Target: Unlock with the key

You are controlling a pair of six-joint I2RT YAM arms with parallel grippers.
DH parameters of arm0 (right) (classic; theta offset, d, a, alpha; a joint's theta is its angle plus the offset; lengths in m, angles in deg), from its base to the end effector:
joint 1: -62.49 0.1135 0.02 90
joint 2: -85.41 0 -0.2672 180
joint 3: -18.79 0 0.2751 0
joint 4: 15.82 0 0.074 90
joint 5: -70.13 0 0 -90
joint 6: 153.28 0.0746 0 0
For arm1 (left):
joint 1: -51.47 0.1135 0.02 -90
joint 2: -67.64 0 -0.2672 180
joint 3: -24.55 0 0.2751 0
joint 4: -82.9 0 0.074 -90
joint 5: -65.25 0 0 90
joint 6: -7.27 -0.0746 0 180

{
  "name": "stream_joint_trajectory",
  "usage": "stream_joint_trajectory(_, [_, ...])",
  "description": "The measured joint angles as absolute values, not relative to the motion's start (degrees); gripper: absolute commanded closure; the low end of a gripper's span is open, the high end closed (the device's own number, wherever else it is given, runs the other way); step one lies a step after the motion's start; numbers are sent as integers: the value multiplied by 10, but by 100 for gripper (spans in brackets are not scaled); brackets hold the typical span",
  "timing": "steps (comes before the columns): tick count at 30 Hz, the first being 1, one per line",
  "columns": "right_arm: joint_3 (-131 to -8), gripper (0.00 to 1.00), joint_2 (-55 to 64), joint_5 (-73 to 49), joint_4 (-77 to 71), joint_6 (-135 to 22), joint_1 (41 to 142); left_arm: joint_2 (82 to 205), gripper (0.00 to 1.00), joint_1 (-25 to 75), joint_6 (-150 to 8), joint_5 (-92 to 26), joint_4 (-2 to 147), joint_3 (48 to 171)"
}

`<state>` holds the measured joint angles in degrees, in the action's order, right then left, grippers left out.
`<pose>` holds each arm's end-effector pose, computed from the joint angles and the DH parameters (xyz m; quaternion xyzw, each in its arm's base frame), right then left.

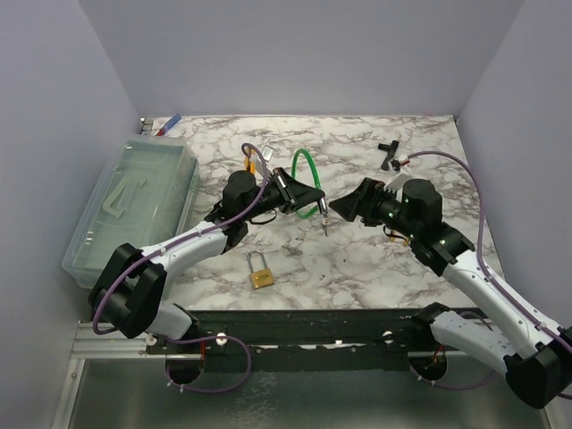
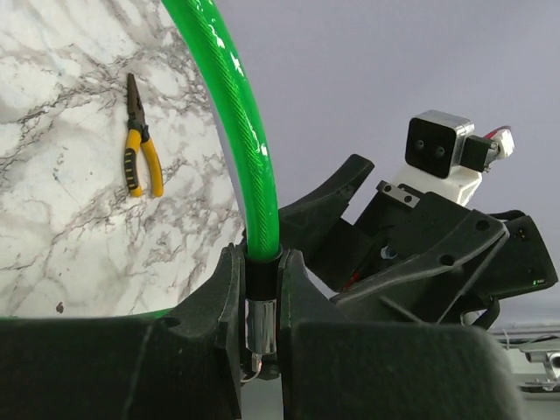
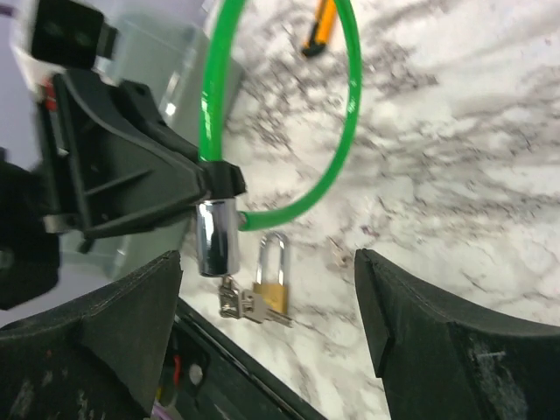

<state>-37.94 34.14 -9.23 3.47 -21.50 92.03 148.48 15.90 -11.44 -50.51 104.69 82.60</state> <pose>0.2279 0.1450 0.3129 0.0267 0.7853 0.4173 0.4565 0.2839 -0.2429 0.2683 -0.0645 0.7097 -0.6435 0.2794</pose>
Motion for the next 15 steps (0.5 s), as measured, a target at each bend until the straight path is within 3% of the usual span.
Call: stream_joint_trajectory(15, [-426,25,265,-85,111,-304,976,1511,100,159,-115,-505,1001,826])
